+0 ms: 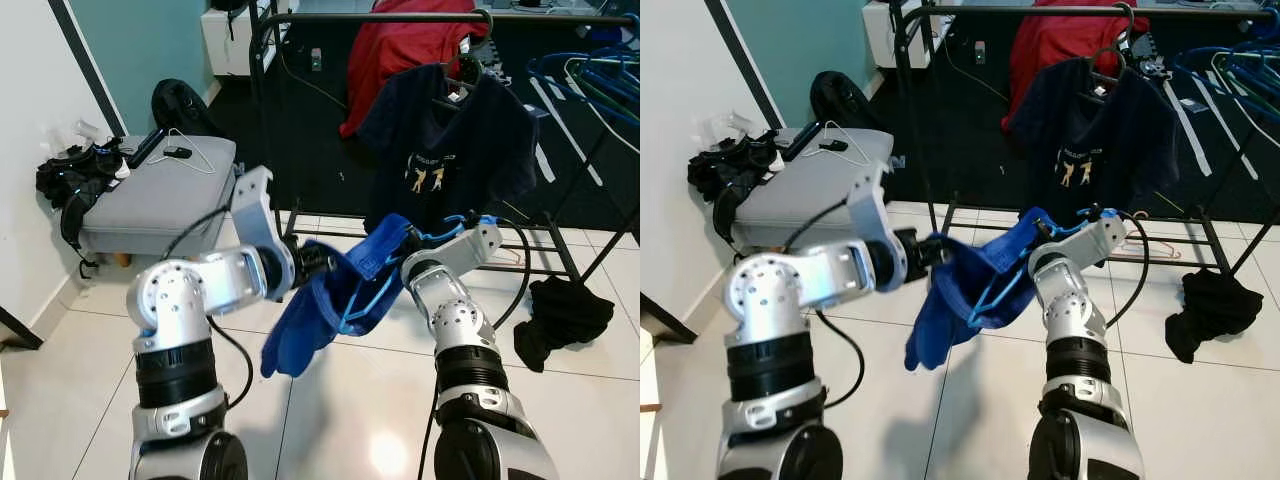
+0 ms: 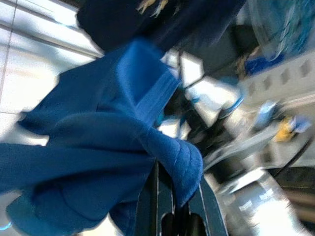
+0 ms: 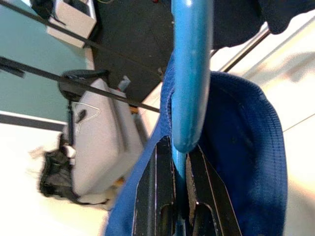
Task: Hang hanger
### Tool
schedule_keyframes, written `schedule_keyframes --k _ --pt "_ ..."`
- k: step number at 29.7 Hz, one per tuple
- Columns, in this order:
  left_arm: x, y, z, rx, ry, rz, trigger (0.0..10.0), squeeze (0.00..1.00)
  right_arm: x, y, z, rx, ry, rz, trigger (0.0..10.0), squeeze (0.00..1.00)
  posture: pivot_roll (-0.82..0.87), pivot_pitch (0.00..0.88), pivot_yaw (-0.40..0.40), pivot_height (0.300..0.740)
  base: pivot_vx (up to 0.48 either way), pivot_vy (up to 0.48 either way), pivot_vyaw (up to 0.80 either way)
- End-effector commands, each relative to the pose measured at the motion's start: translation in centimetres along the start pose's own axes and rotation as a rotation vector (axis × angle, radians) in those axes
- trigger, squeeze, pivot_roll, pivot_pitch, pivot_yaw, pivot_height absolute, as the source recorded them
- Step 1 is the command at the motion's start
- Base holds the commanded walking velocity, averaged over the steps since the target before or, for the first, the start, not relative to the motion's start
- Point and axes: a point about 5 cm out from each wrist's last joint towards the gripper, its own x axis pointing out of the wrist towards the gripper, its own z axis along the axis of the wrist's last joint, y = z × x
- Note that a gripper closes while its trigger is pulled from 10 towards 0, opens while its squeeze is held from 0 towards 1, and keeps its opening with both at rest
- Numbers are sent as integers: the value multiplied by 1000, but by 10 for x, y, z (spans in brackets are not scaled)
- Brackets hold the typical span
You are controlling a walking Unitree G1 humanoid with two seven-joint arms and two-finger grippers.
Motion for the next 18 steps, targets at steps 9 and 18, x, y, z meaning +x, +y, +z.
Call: schedule_keyframes --k 9,18 --pt "36 -105 -60 -268 157 -290 10000 0 -1 17 -11 -21 11 33 10000 0 -6 188 50 740 0 0 0" --pt "21 -97 -63 229 205 -293 10000 0 0 16 -11 -57 -2 30 10000 0 -8 184 50 740 0 0 0"
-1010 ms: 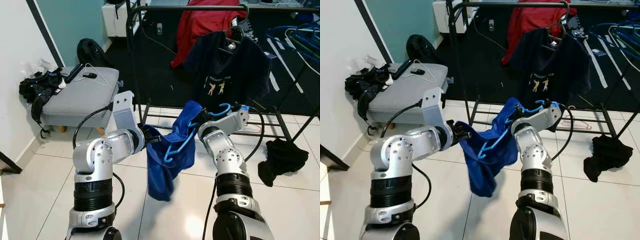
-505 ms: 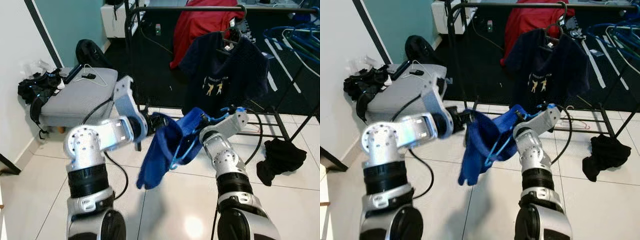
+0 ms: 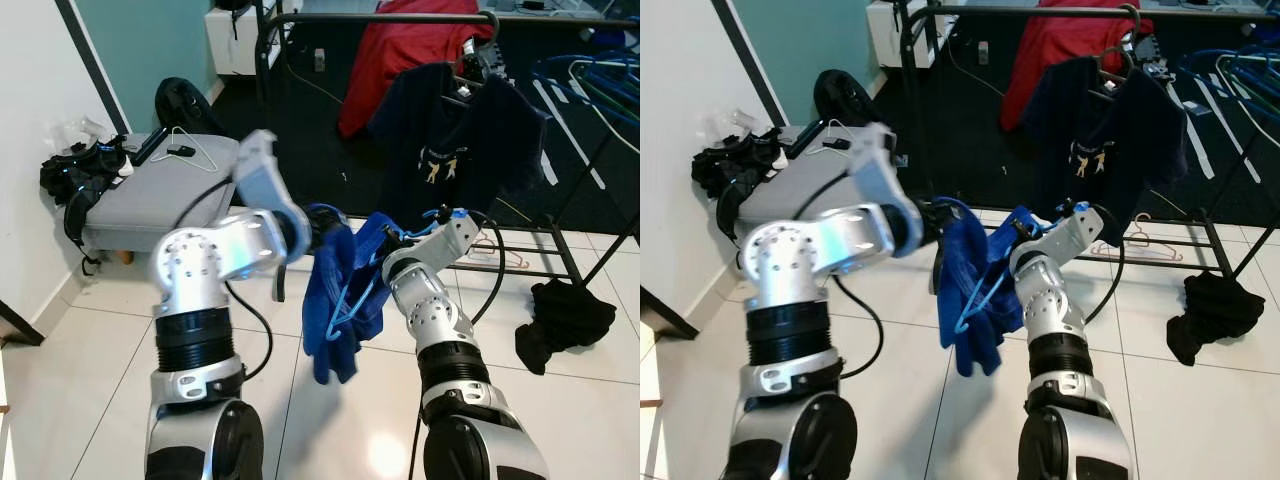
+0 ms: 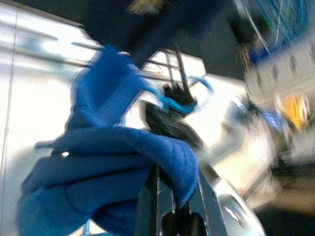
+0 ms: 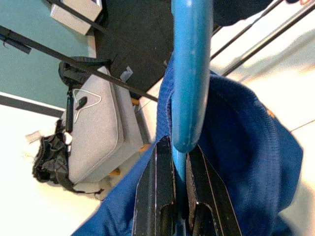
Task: Hang hanger
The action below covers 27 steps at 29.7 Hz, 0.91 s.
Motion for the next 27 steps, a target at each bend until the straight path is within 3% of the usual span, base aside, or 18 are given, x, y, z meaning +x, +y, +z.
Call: schedule_keyframes --k 1,2,3,6,10,15,17,20,21,22,23,24,26,27 --pt "3 -39 -45 121 156 -205 10000 0 2 -1 4 -3 -19 -1 10000 0 -7 184 49 740 0 0 0" --pt "-2 -29 -51 188 193 -182 10000 0 2 -3 7 2 -28 -2 10000 0 -7 184 49 740 0 0 0" --pt "-2 -29 -51 188 193 -182 10000 0 2 -3 7 2 -28 -2 10000 0 -7 184 49 740 0 0 0" --pt "-10 -5 -57 190 245 -132 10000 0 3 -4 16 14 -53 -8 10000 0 -8 187 49 740 0 0 0" --pt "-13 -2 -56 172 258 -146 10000 0 4 -9 20 3 -74 -39 10000 0 -6 188 47 740 0 0 0" --pt "-14 -11 -59 105 272 -258 10000 0 5 -15 29 48 -120 -98 10000 0 -10 191 47 740 0 0 0" --pt "-9 -22 -65 27 256 -318 10000 0 5 -8 29 60 -131 -88 10000 0 -14 195 45 740 0 0 0" --pt "-6 -28 -65 -20 241 -344 10000 0 5 -5 29 61 -133 -82 10000 0 -15 195 45 740 0 0 0" --pt "-3 -35 -64 -79 225 -375 10000 0 5 -3 28 59 -136 -79 10000 0 -15 195 43 740 0 0 0" --pt "-3 -35 -64 -79 225 -375 10000 0 5 -3 28 59 -136 -79 10000 0 -15 195 43 740 0 0 0" --pt "1 -42 -61 -152 194 -388 10000 0 5 -3 27 62 -134 -84 10000 0 -14 196 42 740 0 0 0" --pt "8 -46 -57 -278 153 -371 10000 0 5 -3 25 63 -131 -89 10000 0 -14 197 41 740 0 0 0" --pt "8 -46 -57 -278 153 -371 10000 0 5 -3 25 63 -131 -89 10000 0 -14 197 41 740 0 0 0" --pt "14 -47 -55 -378 129 -334 10000 0 5 -2 23 64 -125 -93 10000 0 -16 198 40 740 0 0 0"
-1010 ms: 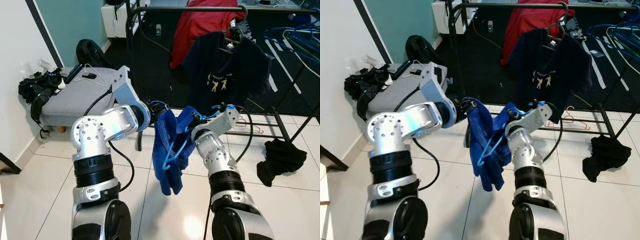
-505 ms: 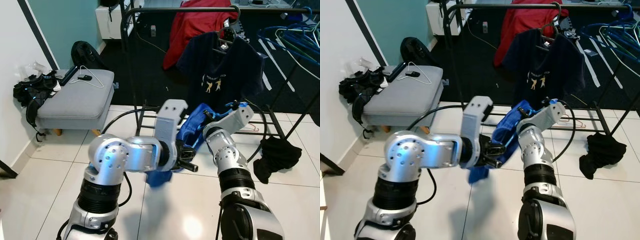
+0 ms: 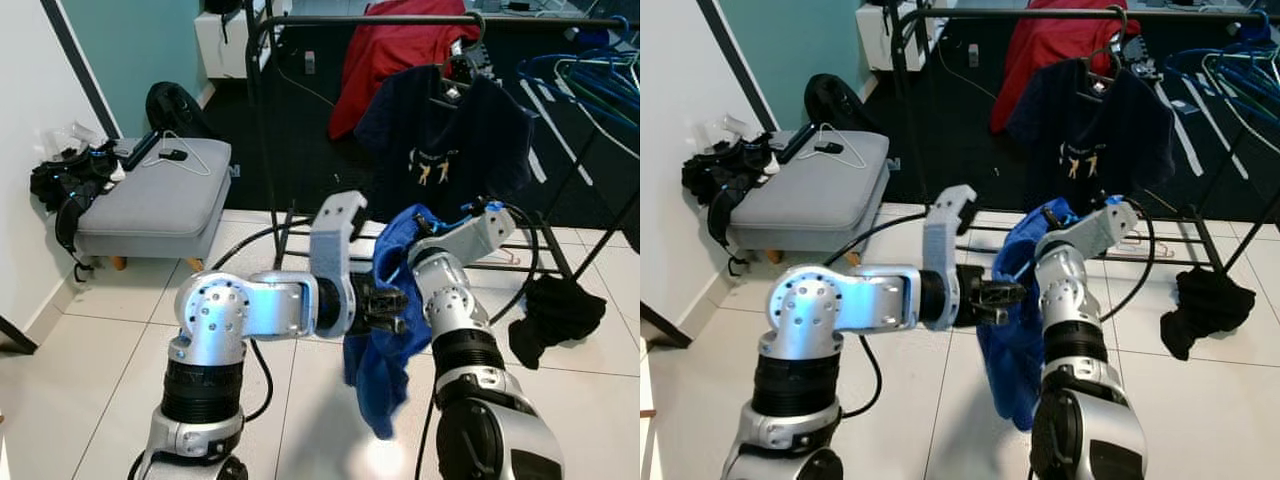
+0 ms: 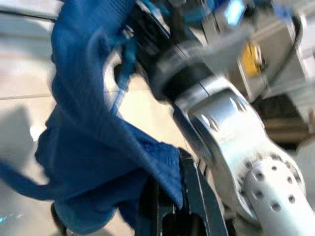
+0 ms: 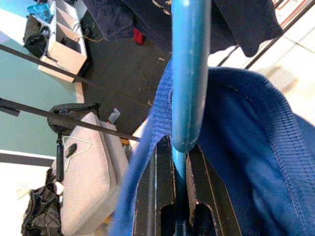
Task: Hang hanger
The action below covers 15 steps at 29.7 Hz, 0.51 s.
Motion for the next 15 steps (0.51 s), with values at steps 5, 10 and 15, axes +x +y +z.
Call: schedule_keyframes --k 5,10,15 --pt "39 -57 -18 -315 1 -175 10000 0 -3 5 -13 14 33 -6 10000 0 -17 198 42 740 0 0 0" --pt "48 -38 -12 -395 -47 -22 10000 0 -8 8 -28 15 90 24 10000 0 -20 199 46 740 0 0 0" --pt "50 -29 -9 -403 -60 40 10000 0 -11 11 -37 -2 127 47 10000 0 -18 200 46 740 0 0 0"
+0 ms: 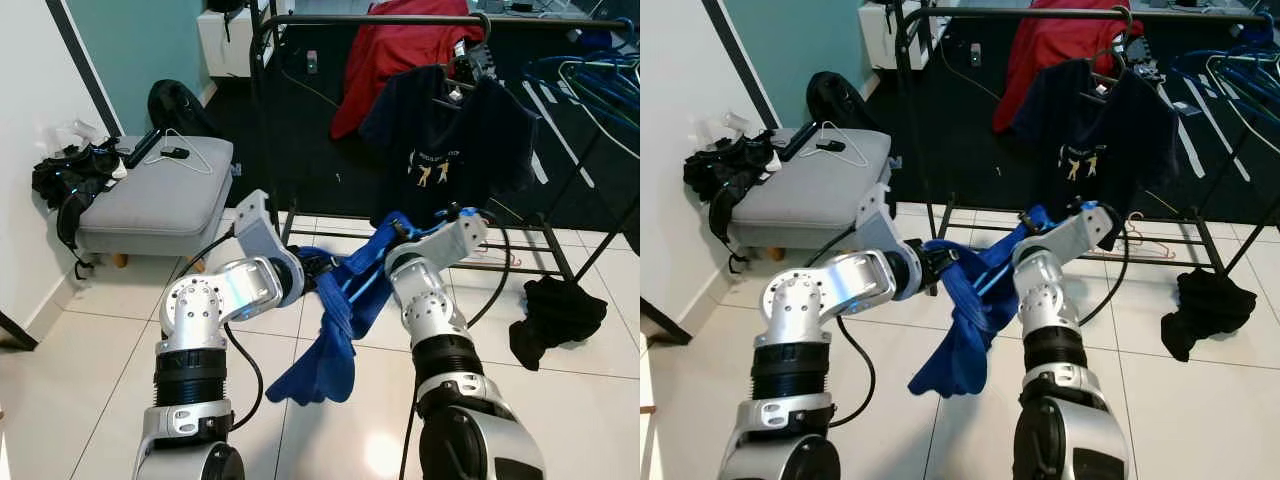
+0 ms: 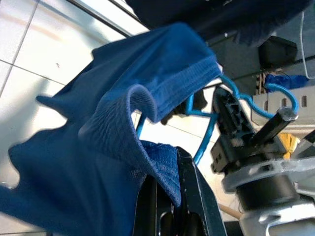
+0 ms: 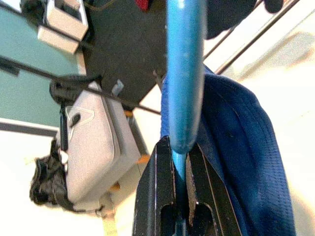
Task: Hang hanger
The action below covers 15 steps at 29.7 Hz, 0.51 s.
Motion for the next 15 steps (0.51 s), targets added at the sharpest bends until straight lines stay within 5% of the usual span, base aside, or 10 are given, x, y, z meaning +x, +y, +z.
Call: schedule_keyframes --k 1,7,15 --pt "12 -79 -53 -121 148 -229 10000 0 -3 4 -7 -4 29 36 10000 0 -17 201 47 740 0 0 0" --pt "15 -79 -47 -133 134 -184 10000 0 -6 9 -18 -28 75 69 10000 0 -16 201 47 740 0 0 0" --pt "25 -62 -47 24 109 2 10000 0 -13 16 -36 -86 170 126 10000 0 -19 201 50 740 0 0 0"
